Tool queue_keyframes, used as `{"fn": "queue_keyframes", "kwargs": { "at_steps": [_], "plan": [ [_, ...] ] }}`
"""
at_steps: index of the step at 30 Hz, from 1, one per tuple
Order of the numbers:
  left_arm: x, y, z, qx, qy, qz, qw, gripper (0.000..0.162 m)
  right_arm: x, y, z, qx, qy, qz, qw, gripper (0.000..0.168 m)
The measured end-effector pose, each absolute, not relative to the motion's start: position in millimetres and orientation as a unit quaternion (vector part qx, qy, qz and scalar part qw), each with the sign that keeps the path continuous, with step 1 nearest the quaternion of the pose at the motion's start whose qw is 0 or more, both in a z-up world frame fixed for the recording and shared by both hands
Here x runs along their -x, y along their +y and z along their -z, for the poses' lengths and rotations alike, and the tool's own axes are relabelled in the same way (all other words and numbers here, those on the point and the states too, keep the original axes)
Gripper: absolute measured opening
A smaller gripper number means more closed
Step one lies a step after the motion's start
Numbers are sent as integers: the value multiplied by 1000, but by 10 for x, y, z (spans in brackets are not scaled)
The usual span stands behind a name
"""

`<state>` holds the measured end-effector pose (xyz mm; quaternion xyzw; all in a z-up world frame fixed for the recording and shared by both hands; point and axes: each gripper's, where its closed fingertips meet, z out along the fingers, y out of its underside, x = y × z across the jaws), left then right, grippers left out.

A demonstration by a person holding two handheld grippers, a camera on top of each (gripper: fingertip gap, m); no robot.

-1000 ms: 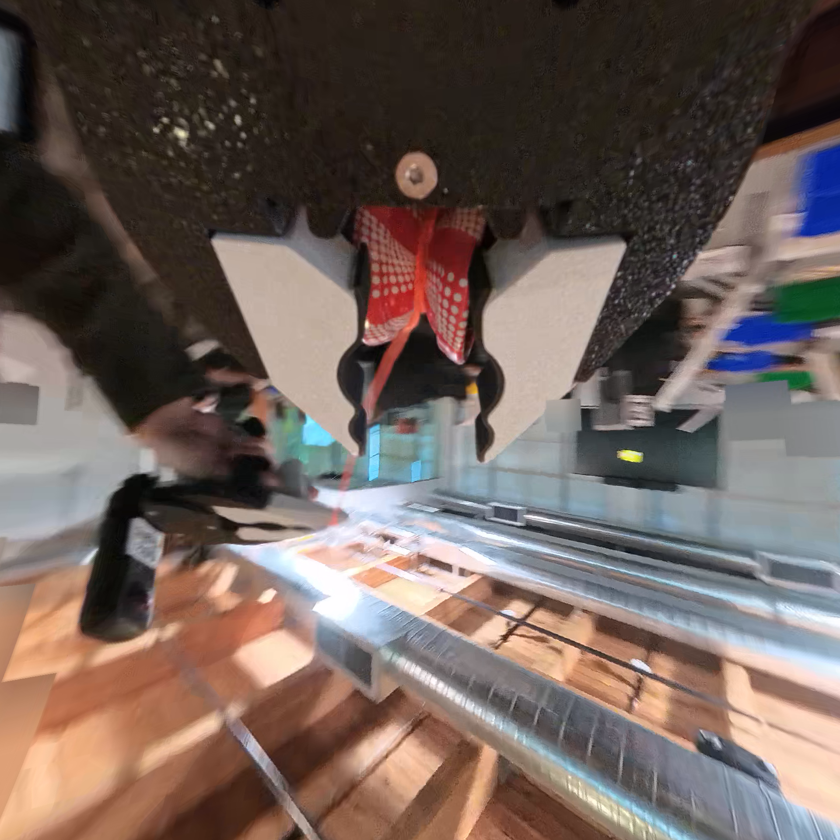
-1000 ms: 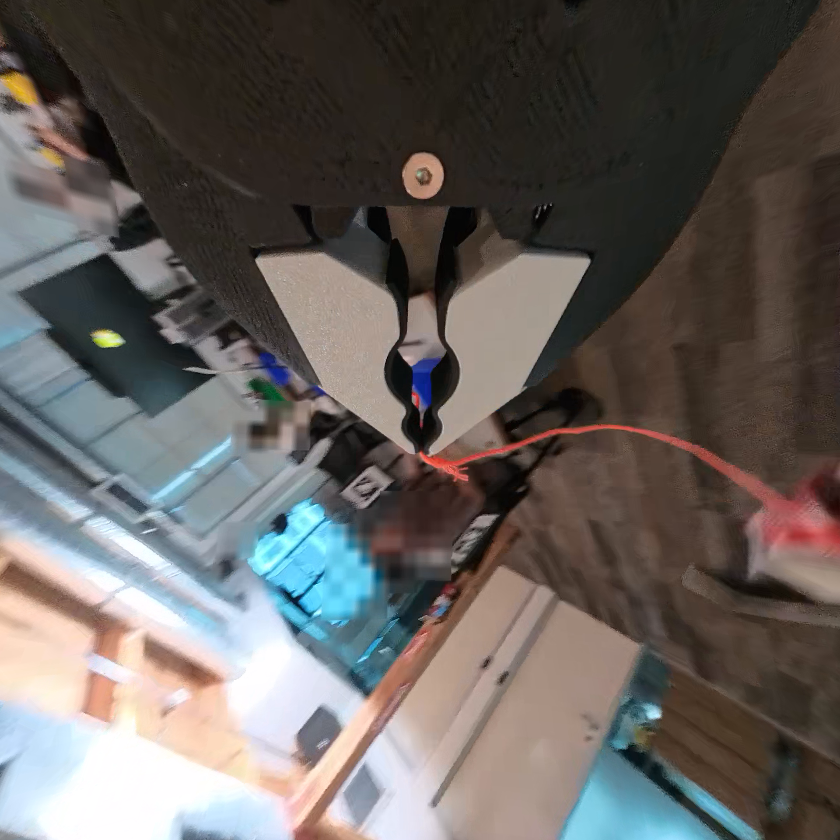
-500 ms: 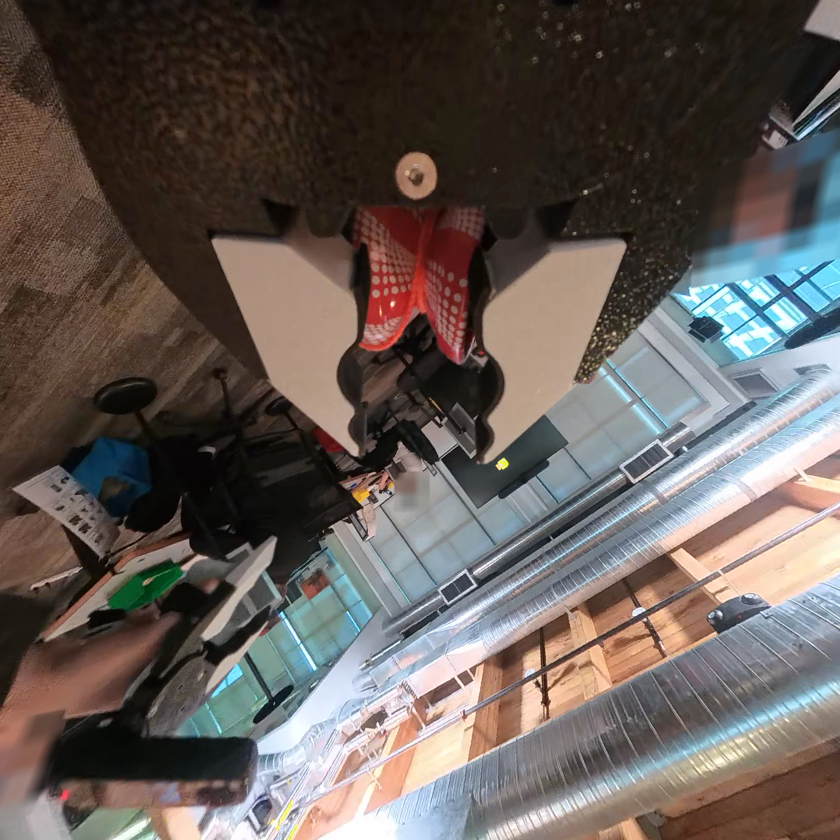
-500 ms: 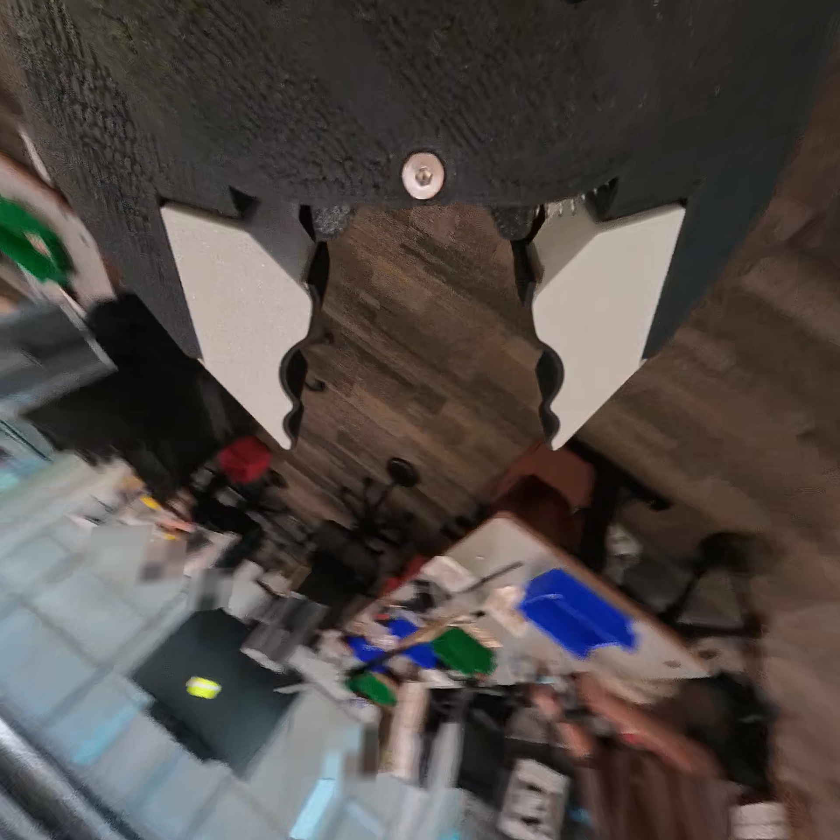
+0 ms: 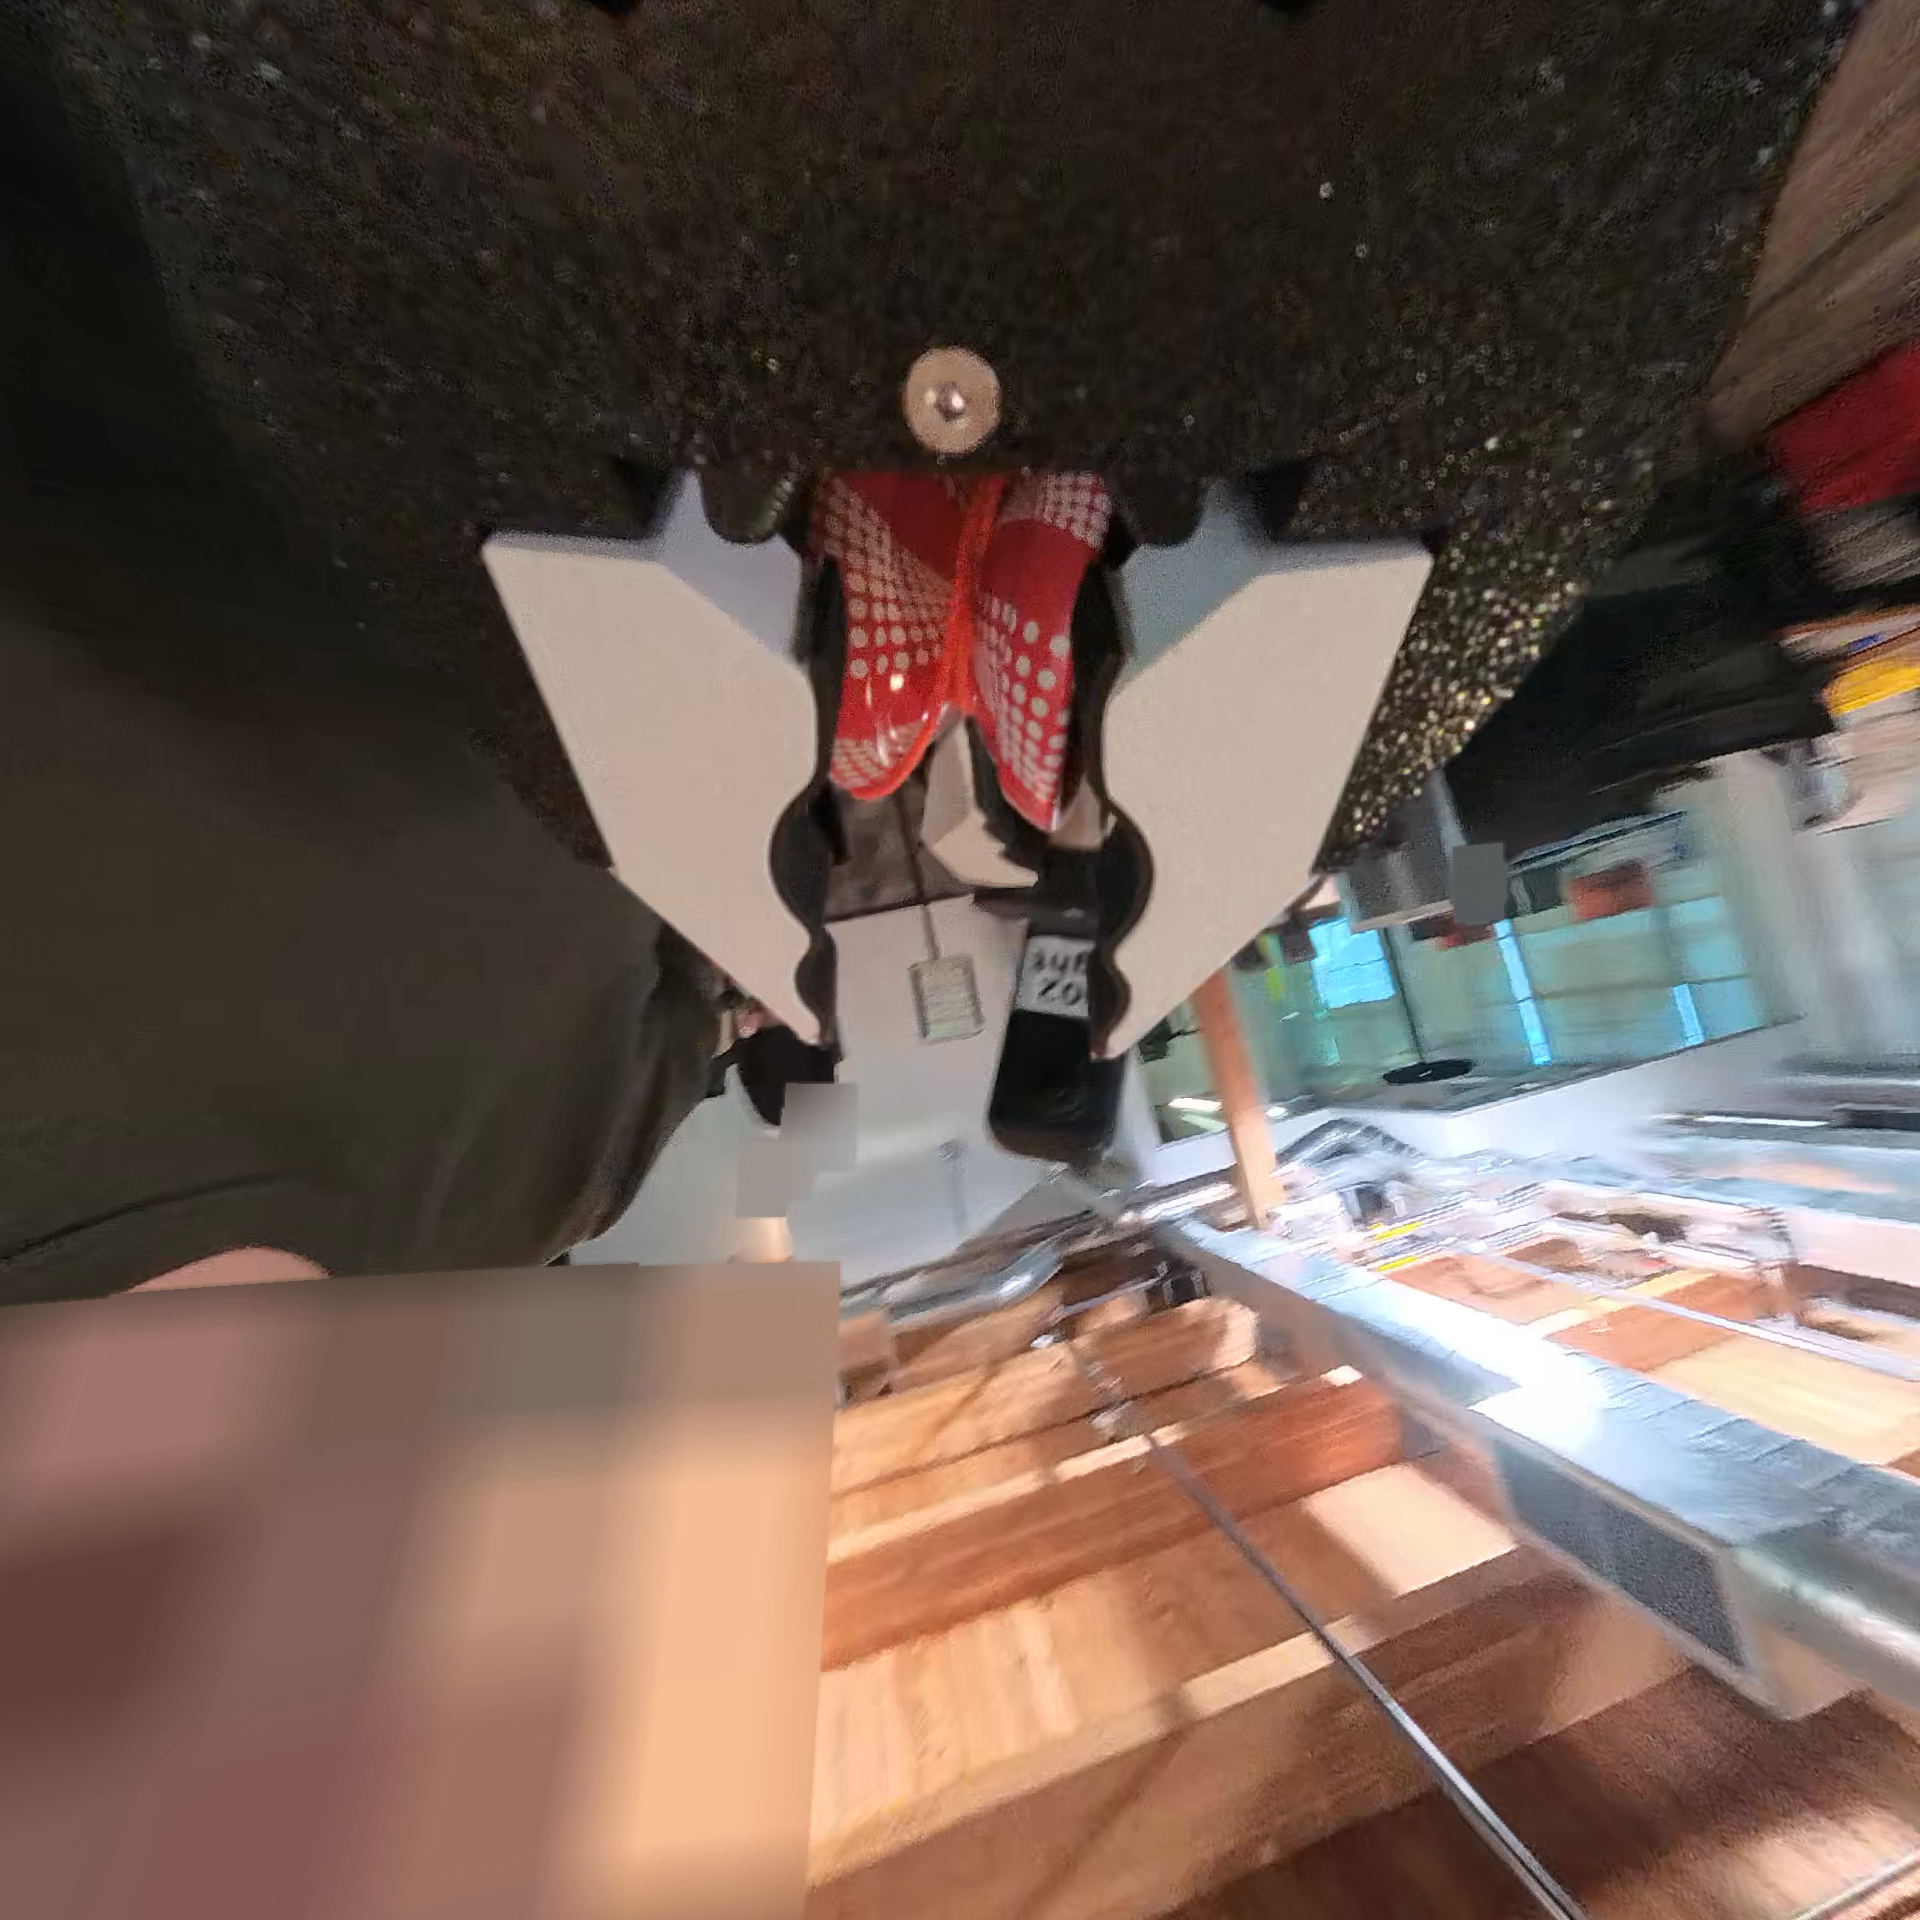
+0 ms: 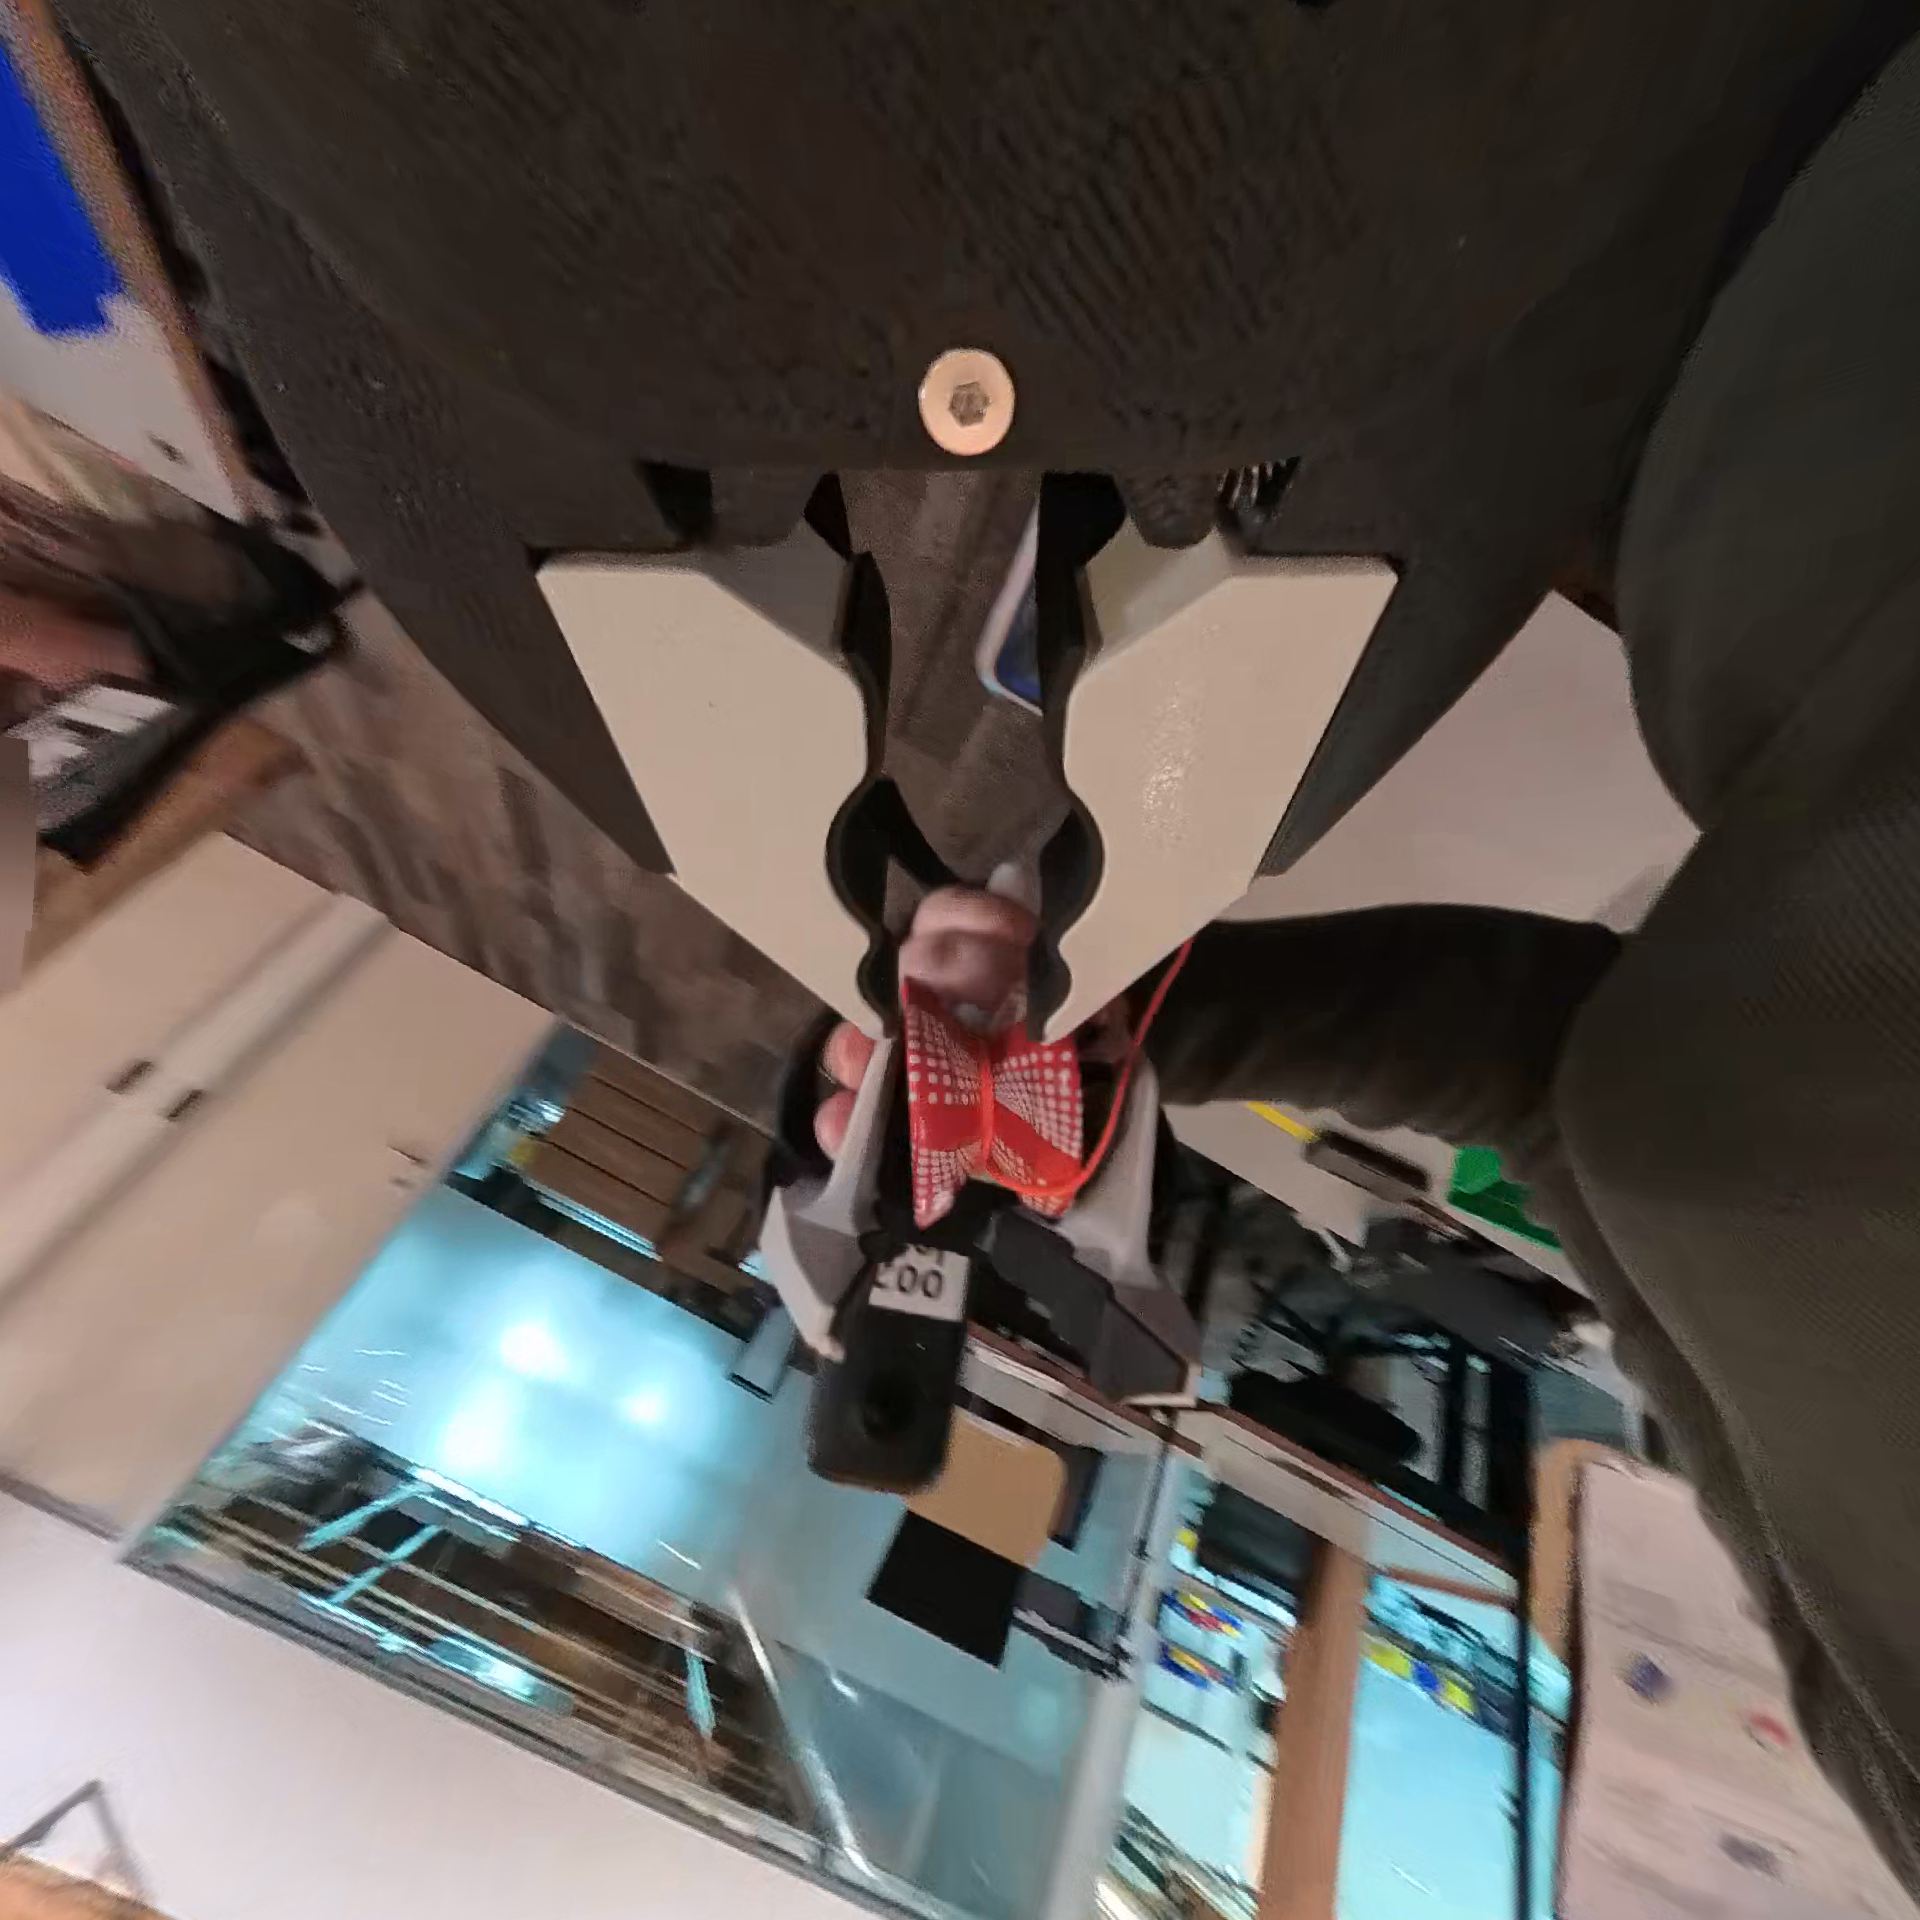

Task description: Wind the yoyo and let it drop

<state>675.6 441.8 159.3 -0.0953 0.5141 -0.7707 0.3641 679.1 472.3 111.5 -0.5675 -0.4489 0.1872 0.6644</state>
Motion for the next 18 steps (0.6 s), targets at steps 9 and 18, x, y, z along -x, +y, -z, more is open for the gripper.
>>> {"fn": "queue_keyframes", "kwargs": {
  "at_steps": [9,18],
  "plan": [
    [-6792,4633,-1668,122,421,810,389,49,-6768,4728,-1164,506,-441,-166,723,32],
    [-6923,4880,-1615,175,345,770,508,47,-6727,4940,-1034,505,-457,-9,732,12]
  ]
}}
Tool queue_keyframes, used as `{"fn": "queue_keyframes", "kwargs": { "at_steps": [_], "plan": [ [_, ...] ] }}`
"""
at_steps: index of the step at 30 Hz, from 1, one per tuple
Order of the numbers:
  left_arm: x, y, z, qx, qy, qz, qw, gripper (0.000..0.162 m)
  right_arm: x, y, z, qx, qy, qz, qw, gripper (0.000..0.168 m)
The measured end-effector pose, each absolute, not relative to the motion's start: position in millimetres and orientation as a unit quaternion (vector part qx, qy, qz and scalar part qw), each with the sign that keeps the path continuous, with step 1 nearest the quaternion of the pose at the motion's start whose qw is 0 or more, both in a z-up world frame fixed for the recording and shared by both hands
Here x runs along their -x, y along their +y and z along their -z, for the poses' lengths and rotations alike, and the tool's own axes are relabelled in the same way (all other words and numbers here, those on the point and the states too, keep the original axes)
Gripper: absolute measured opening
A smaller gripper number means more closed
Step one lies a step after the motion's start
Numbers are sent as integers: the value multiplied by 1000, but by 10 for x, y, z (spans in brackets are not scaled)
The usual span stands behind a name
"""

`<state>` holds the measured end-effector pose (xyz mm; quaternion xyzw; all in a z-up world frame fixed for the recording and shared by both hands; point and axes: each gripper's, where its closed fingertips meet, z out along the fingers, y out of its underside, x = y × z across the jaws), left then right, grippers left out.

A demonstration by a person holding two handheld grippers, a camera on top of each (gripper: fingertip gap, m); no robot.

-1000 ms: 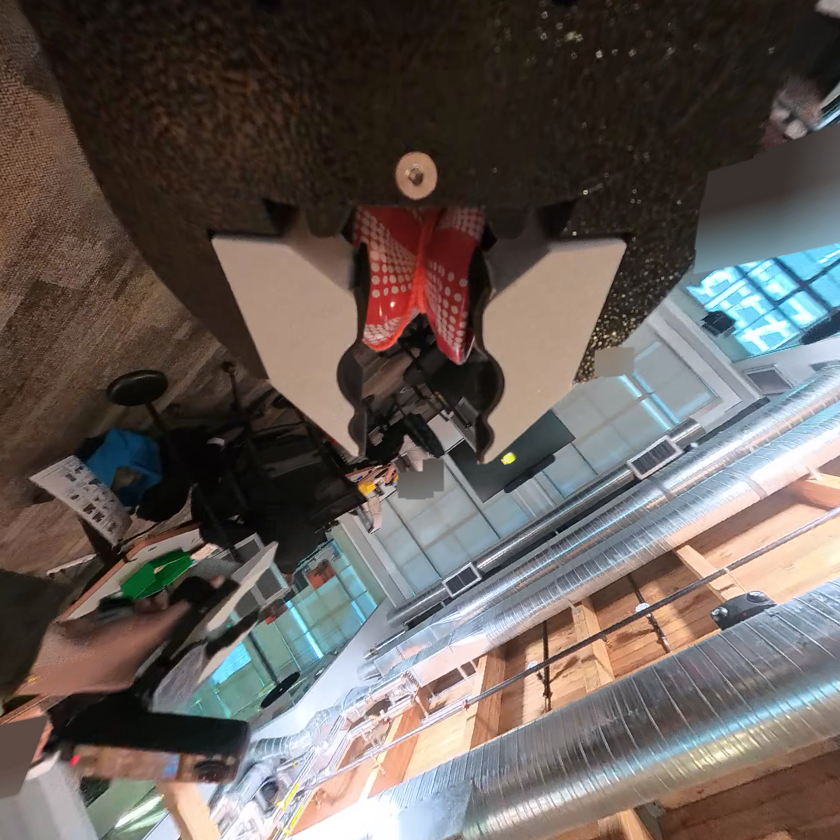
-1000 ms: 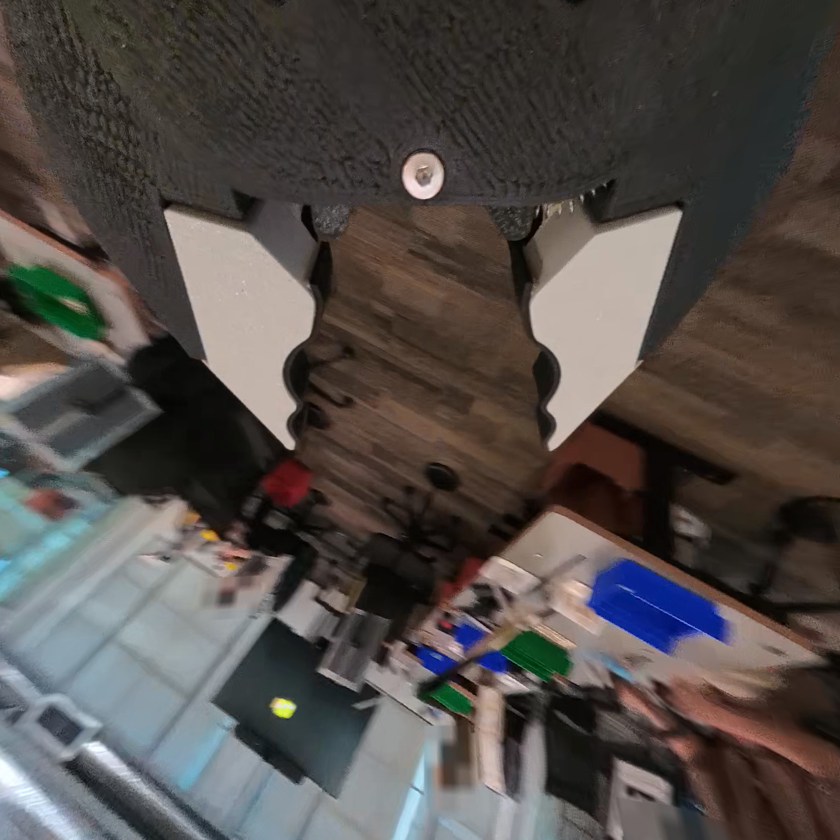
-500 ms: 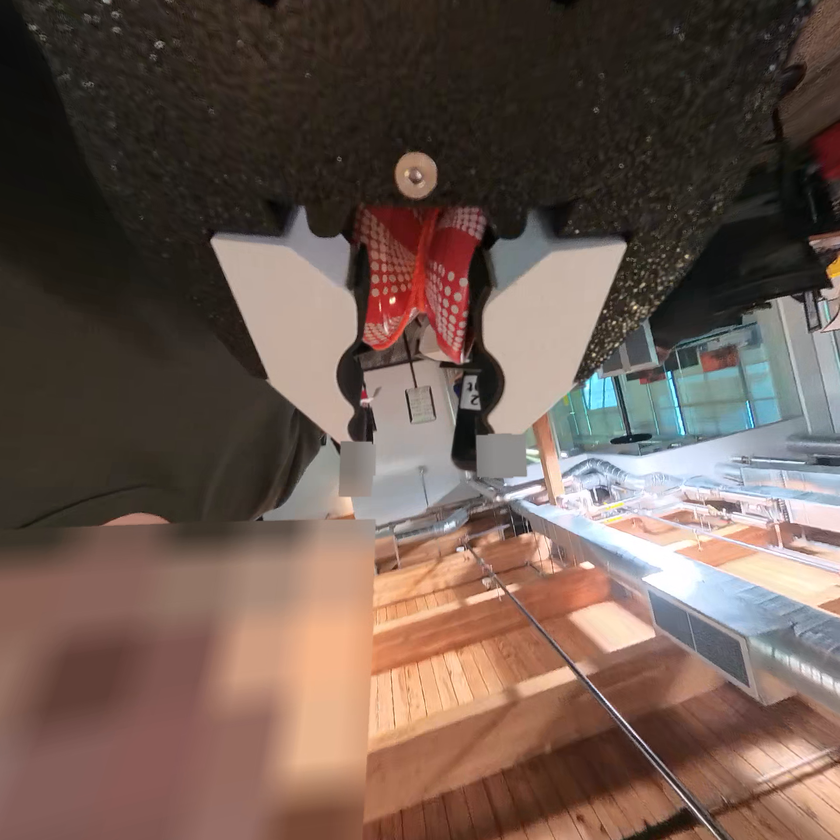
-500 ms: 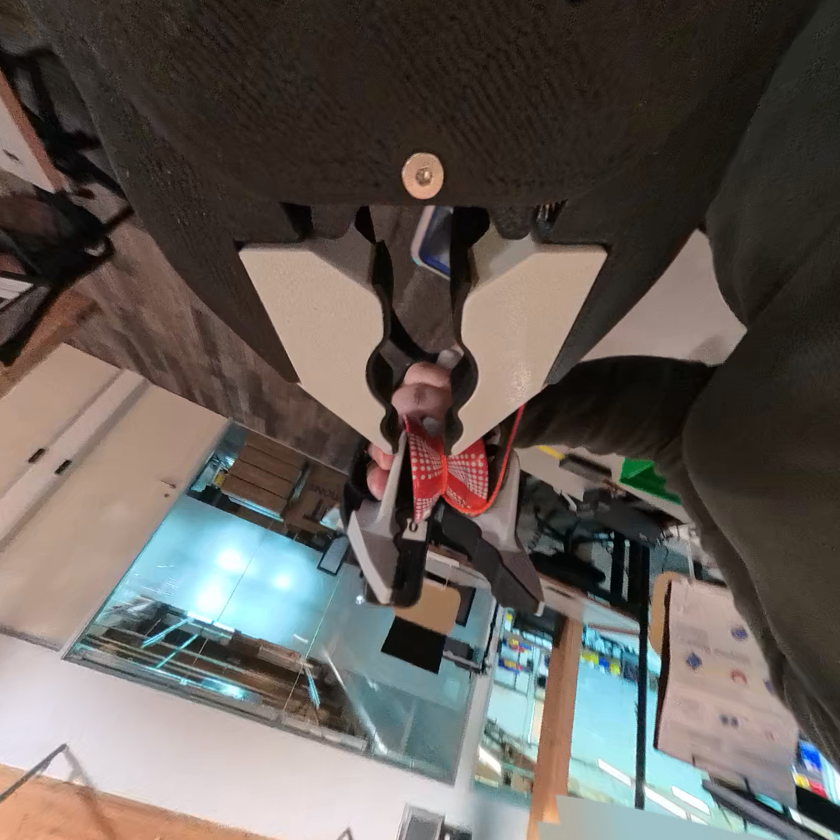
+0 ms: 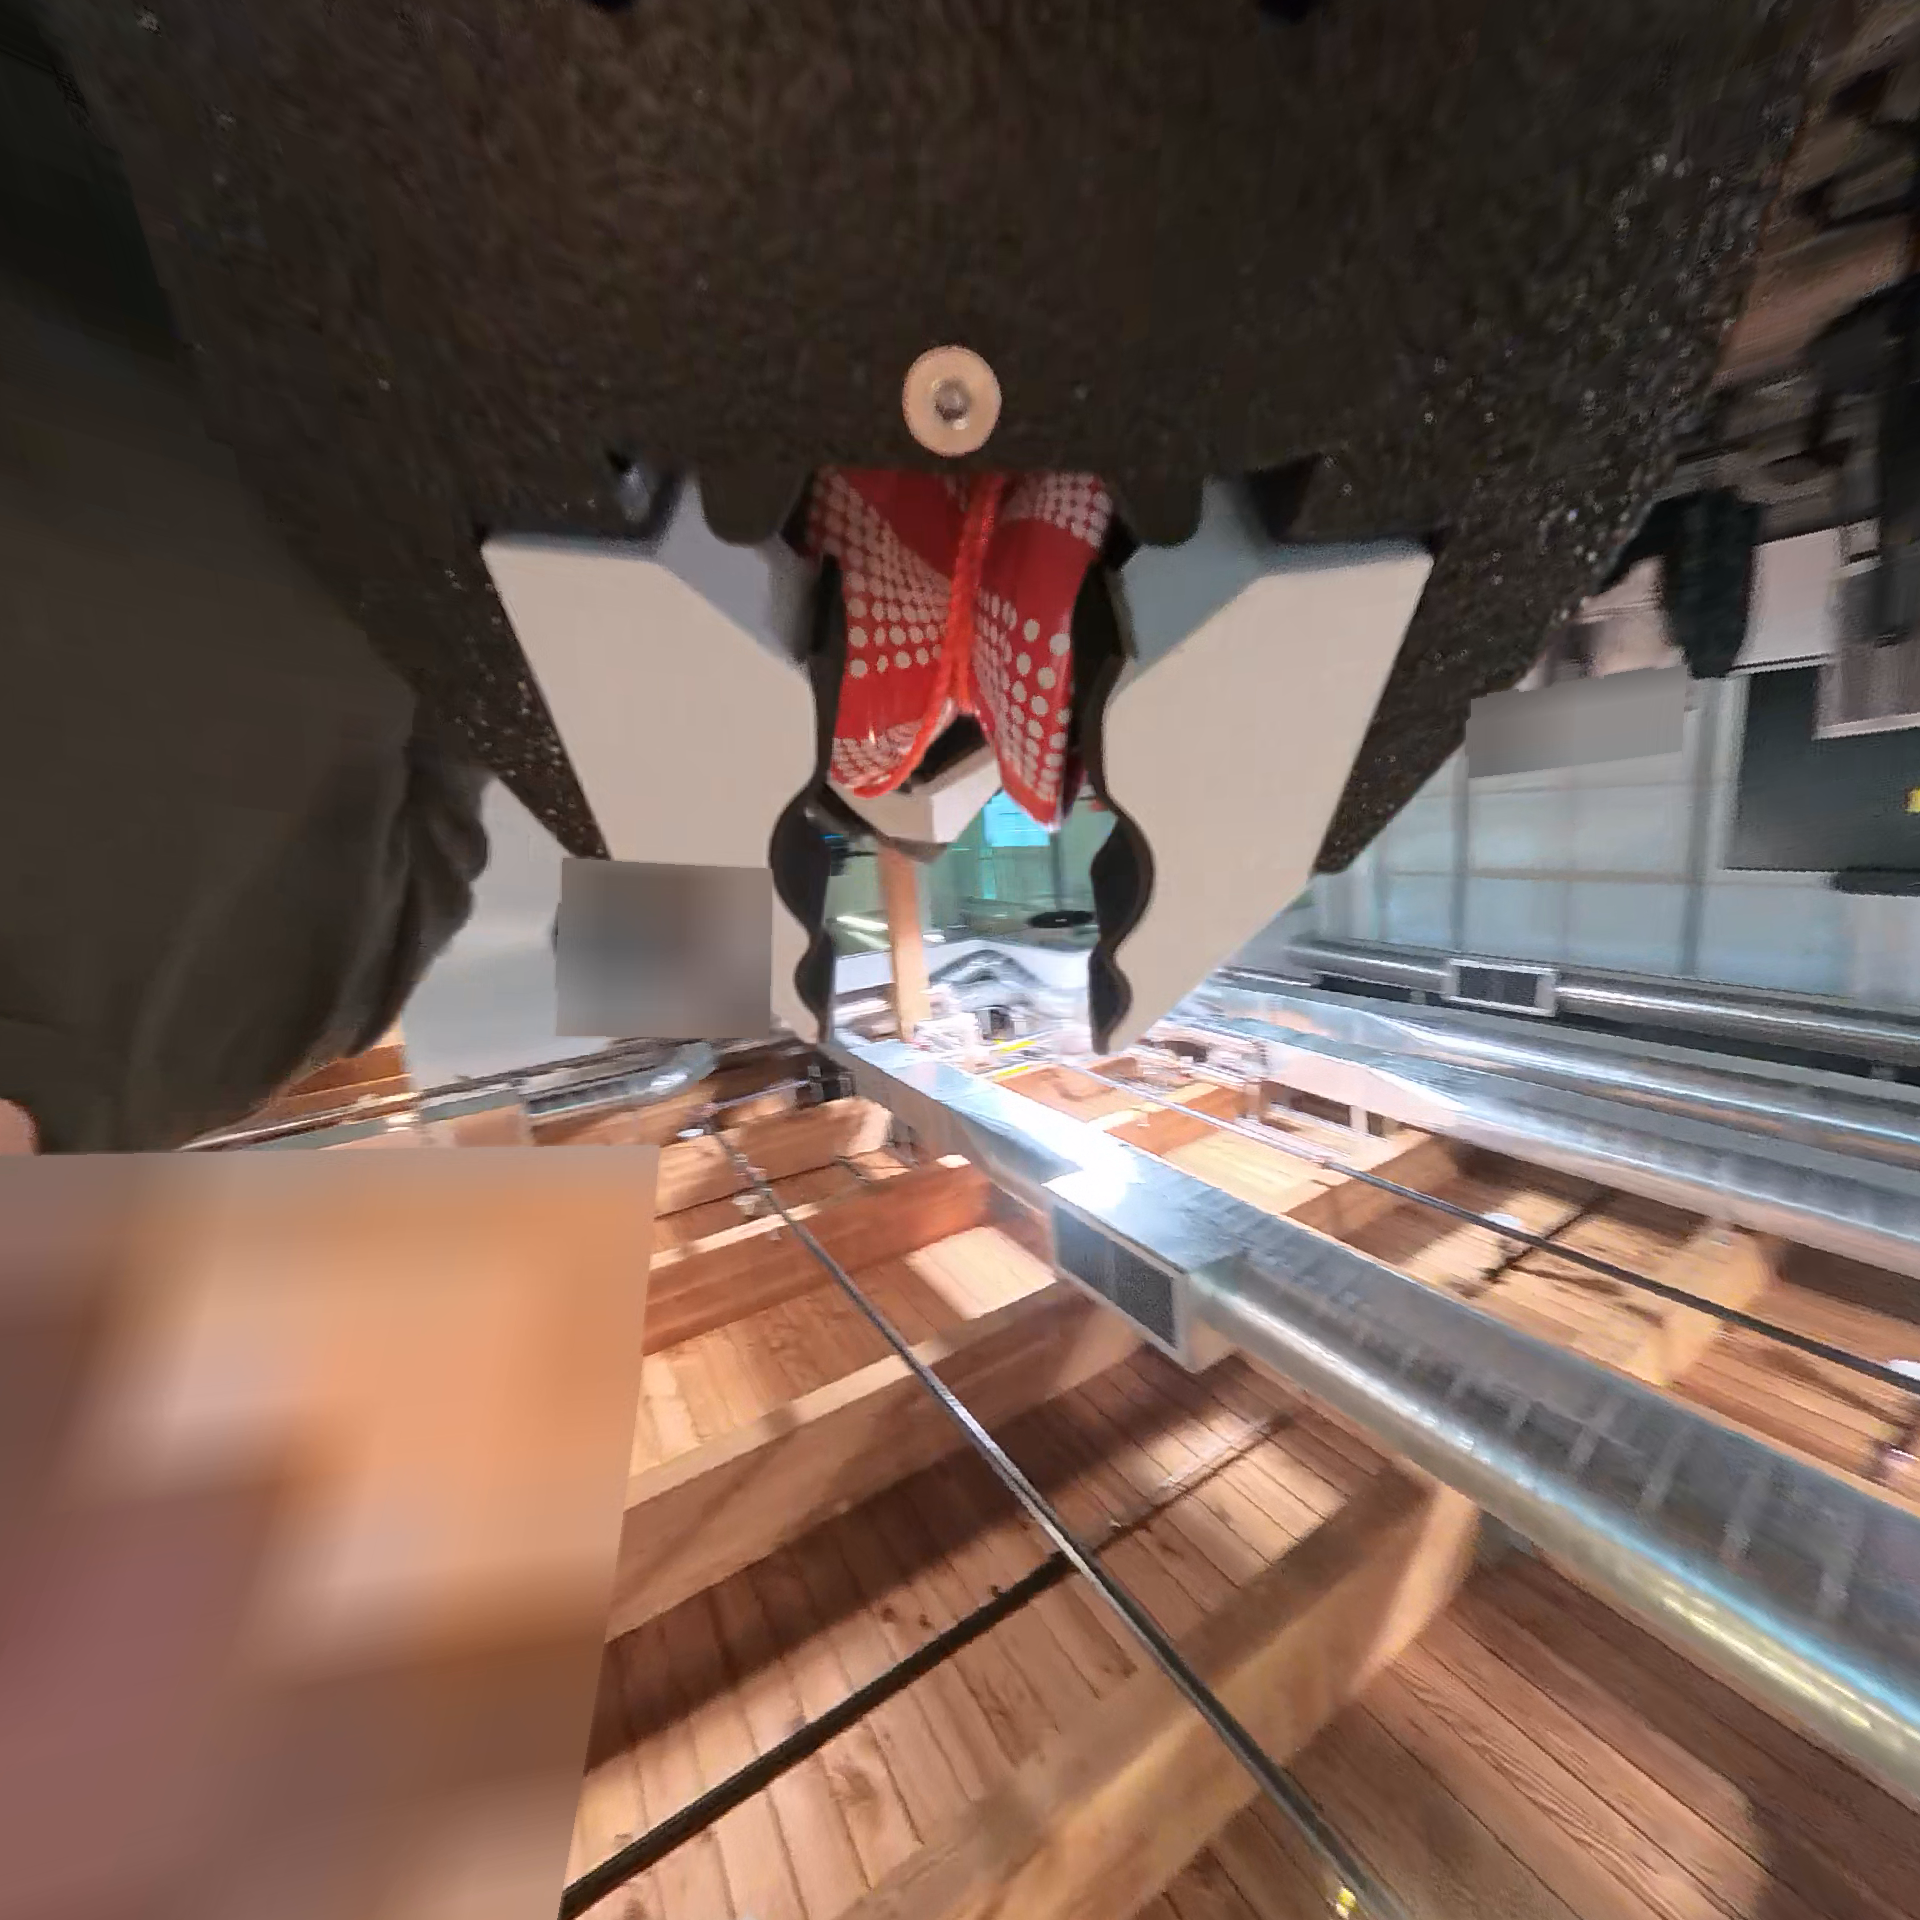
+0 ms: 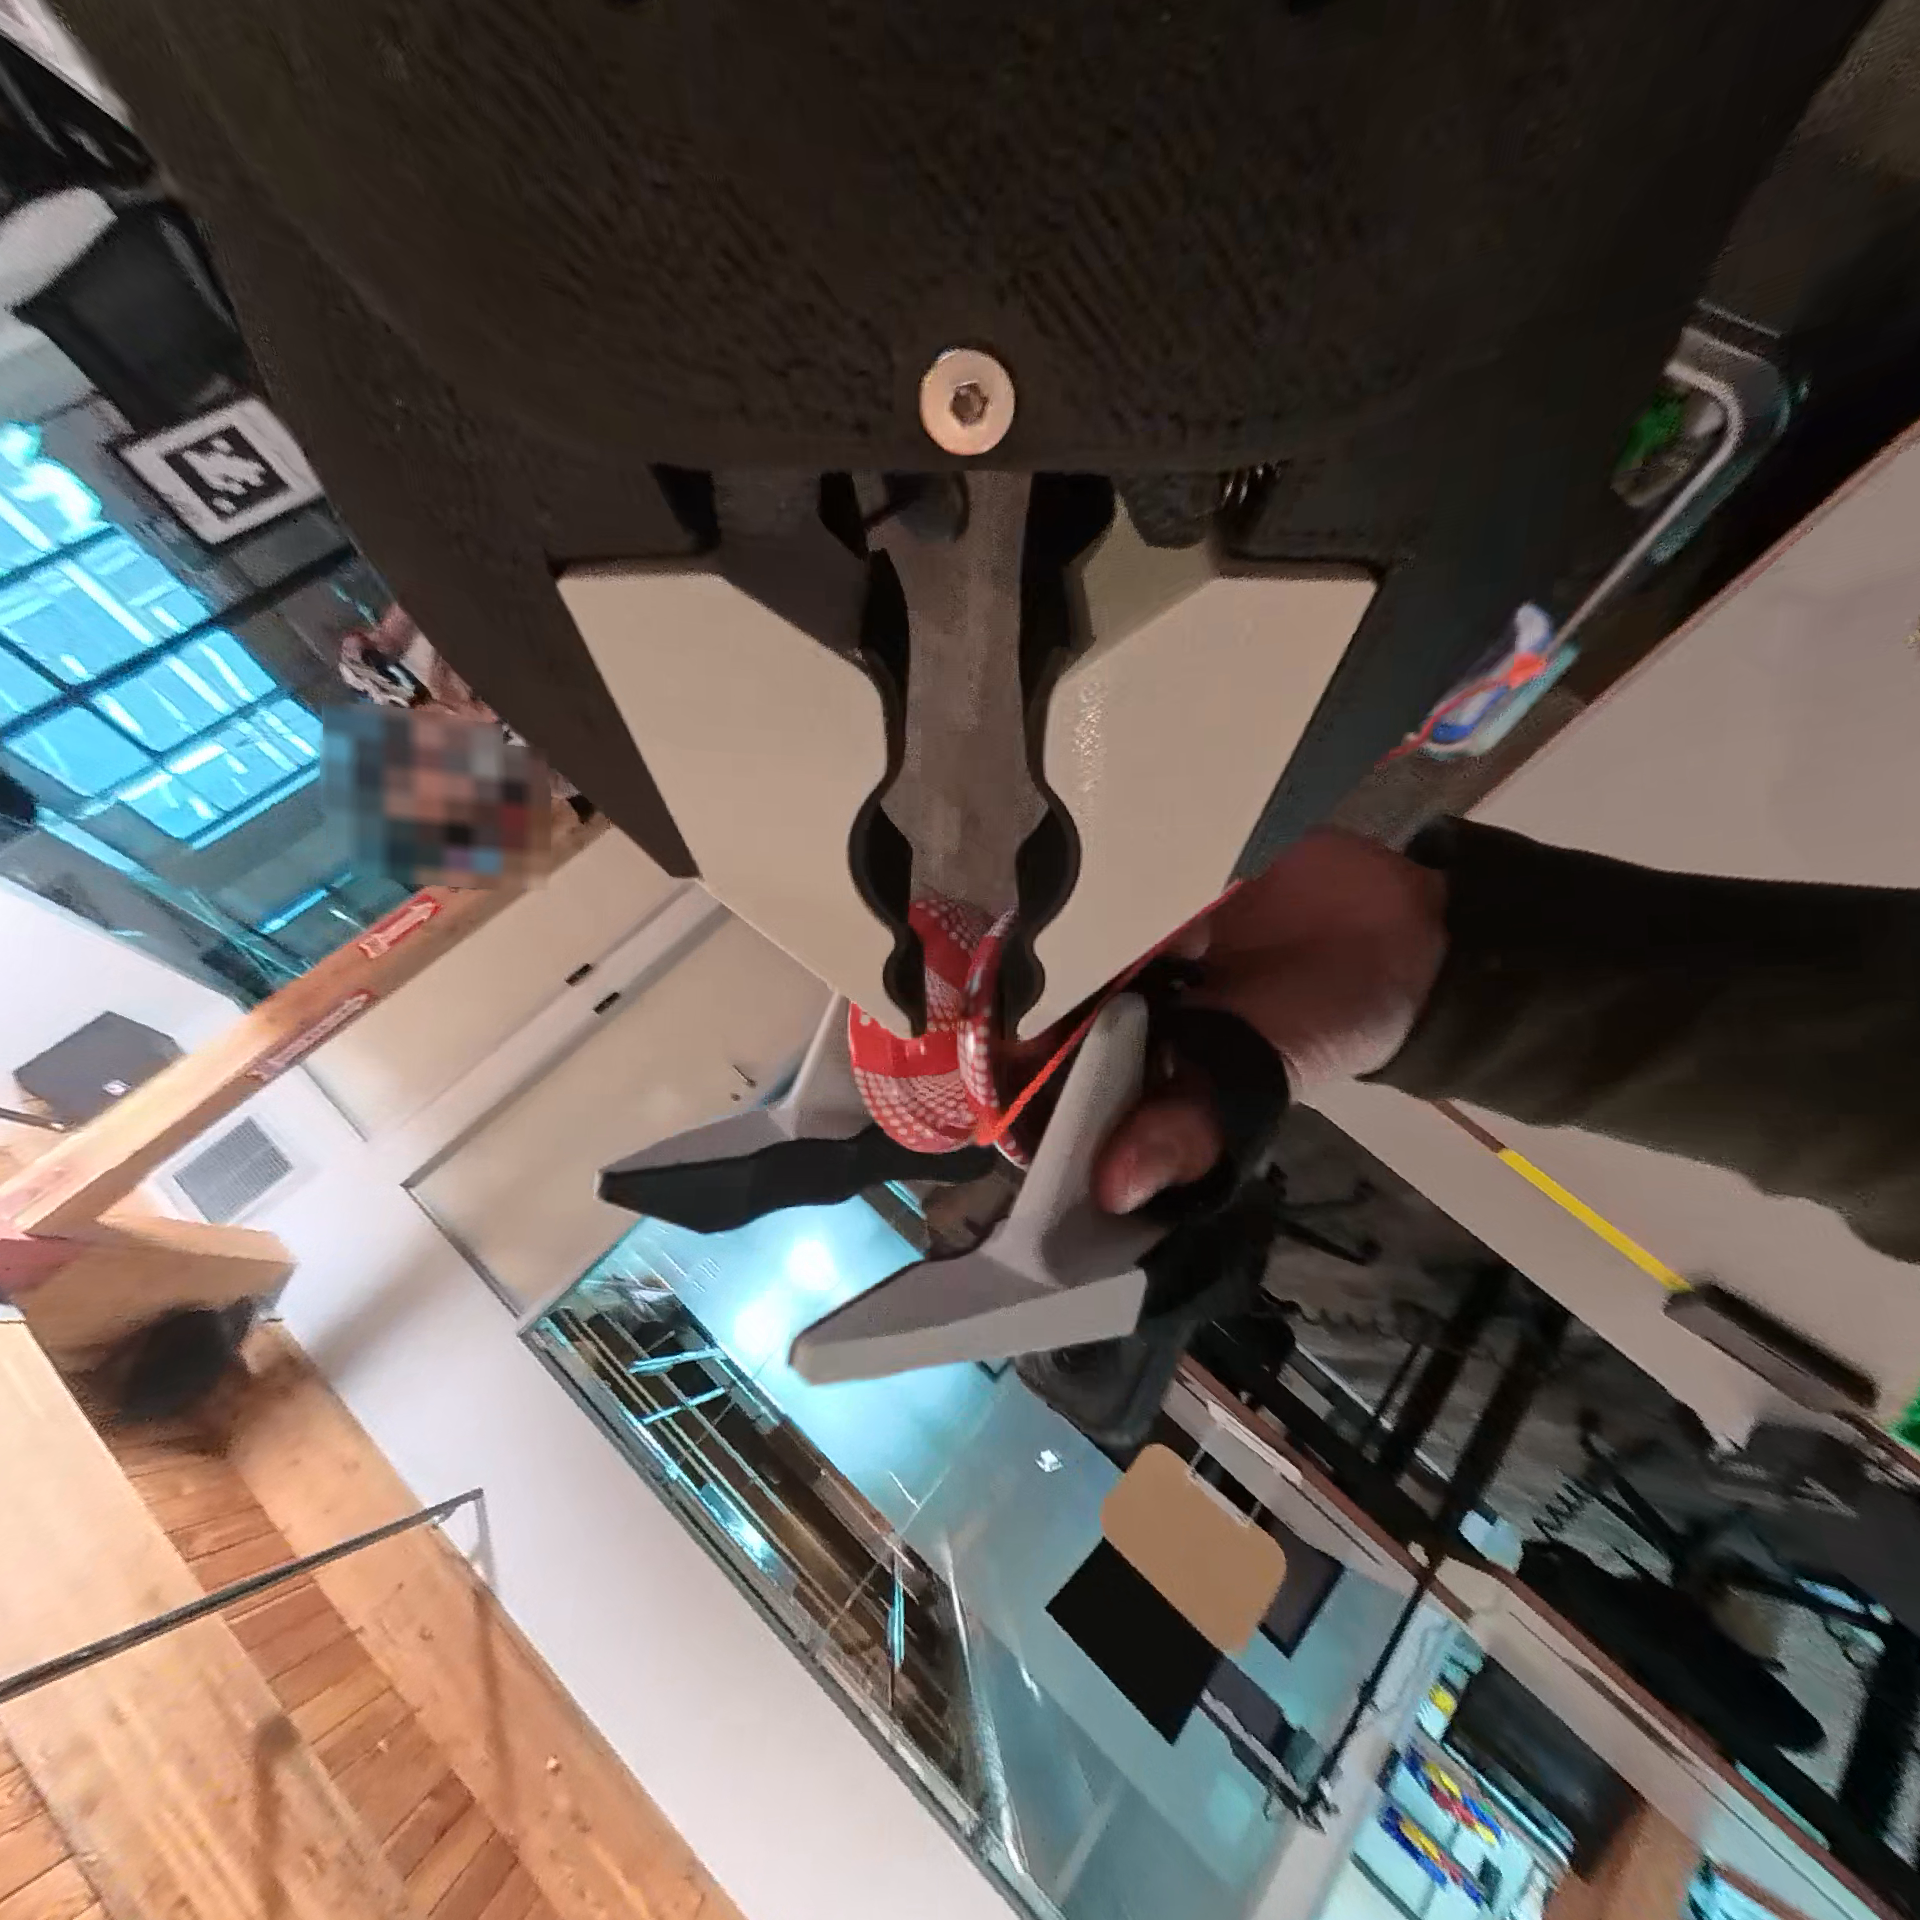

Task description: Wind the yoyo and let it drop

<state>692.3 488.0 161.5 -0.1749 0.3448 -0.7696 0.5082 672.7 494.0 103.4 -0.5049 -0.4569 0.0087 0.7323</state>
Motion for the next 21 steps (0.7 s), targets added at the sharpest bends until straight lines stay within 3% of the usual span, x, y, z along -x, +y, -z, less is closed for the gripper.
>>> {"fn": "queue_keyframes", "kwargs": {
  "at_steps": [3,11,18,21],
  "plan": [
    [-6842,4973,-1562,208,335,723,567,47,-6619,5027,-934,503,-464,-7,729,6],
    [-6019,5016,-1374,329,302,576,685,55,-5696,4964,-807,440,-473,-198,737,1],
    [-4537,4679,-1336,434,200,387,789,118,-4700,4568,-847,366,-514,-313,710,1],
    [-3829,4264,-1300,459,162,323,812,123,-4220,4412,-991,335,-525,-333,708,1]
  ]
}}
